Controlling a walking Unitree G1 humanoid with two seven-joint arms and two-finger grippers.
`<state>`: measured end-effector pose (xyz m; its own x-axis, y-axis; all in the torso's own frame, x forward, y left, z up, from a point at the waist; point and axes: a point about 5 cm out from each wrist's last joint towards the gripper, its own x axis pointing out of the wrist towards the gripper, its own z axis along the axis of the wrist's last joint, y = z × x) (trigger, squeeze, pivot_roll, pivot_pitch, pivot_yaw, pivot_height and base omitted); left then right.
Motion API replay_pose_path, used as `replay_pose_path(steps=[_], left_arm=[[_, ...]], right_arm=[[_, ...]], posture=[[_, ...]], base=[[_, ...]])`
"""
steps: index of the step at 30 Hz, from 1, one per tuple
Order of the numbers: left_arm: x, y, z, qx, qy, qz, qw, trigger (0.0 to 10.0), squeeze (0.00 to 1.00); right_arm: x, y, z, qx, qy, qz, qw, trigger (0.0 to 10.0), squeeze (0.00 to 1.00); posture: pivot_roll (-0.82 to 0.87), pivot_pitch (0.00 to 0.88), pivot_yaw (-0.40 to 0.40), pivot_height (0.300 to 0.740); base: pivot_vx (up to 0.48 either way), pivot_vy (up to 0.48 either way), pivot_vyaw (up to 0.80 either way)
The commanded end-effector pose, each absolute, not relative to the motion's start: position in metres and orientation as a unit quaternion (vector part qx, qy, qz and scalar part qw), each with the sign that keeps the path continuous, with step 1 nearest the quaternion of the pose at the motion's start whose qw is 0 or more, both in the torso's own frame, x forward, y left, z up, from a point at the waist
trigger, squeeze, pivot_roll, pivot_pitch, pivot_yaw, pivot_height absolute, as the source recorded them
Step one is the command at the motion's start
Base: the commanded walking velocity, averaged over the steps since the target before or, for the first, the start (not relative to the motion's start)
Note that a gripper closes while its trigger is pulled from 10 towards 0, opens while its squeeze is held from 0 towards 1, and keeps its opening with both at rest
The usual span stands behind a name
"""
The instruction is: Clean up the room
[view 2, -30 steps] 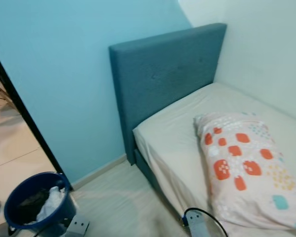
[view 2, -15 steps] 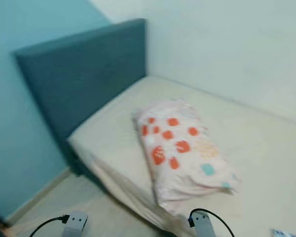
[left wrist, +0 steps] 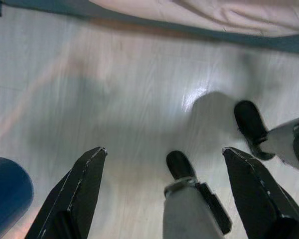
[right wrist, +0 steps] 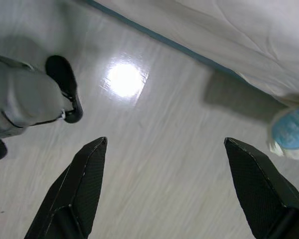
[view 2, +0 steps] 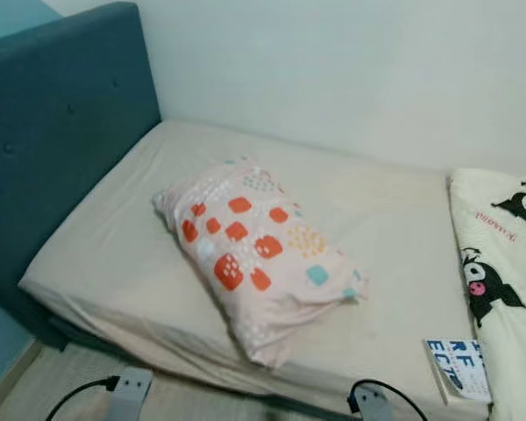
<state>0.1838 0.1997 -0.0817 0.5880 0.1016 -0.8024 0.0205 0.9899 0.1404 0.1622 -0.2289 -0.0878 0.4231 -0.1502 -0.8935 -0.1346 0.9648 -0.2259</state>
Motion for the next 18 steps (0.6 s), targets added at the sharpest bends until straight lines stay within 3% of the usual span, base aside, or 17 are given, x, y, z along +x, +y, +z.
replay_pose_path(steps=[1,10,18], left_arm=[[0.189,0.205,-0.078,0.049,0.445,0.045,0.893,10.0,0.00],[0.215,0.210,-0.063,0.028,0.405,0.070,0.911,10.0,0.00],[0.220,0.208,-0.060,0.013,0.390,0.079,0.917,10.0,0.00]], right_arm=[[0.163,-0.229,-0.087,-0.129,0.533,-0.007,0.836,10.0,0.00],[0.180,-0.193,-0.087,-0.119,0.522,0.012,0.844,10.0,0.00],[0.181,-0.187,-0.087,-0.119,0.523,0.018,0.844,10.0,0.00]], posture=[[-0.09,0.043,-0.042,0.719],[-0.09,0.046,-0.039,0.719],[-0.09,0.050,-0.038,0.719]], base=[[0.480,0.000,0.00],[0.480,0.000,0.00],[0.406,0.000,-0.10]])
